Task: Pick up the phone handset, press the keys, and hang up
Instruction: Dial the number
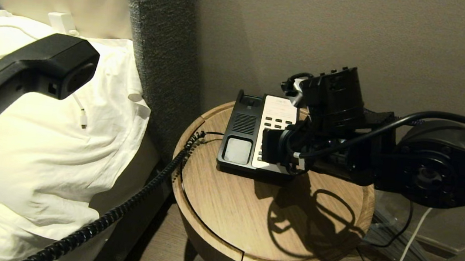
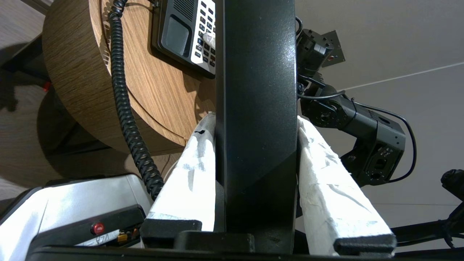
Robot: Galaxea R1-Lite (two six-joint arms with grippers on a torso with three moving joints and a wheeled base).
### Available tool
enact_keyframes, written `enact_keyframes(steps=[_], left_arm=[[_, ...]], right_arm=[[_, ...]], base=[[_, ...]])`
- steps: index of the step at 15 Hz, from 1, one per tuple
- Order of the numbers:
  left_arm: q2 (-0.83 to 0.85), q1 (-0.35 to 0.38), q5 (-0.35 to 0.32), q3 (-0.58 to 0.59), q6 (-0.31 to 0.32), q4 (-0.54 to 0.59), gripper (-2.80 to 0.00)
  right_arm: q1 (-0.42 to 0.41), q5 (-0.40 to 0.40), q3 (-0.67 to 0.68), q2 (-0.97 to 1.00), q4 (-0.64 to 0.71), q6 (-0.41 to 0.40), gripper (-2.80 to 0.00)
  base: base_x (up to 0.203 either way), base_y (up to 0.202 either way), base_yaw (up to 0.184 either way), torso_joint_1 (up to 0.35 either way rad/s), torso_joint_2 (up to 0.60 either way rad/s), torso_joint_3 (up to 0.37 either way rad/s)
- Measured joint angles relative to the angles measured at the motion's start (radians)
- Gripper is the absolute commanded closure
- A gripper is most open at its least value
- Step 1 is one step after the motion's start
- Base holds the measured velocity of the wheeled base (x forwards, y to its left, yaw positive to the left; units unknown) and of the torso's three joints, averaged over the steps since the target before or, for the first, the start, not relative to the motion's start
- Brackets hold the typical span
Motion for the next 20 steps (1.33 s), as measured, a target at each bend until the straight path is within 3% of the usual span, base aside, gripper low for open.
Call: enact_keyframes(steps=[20], left_arm=[[-0.009,-0.001,0.0,0.029,0.002,0.0,0.0]], right_arm=[[0.0,0.007,0.0,0.002,0.008,0.002,0.0]], base=[[0.0,0.0,0.0,0.0,0.0,0.0]])
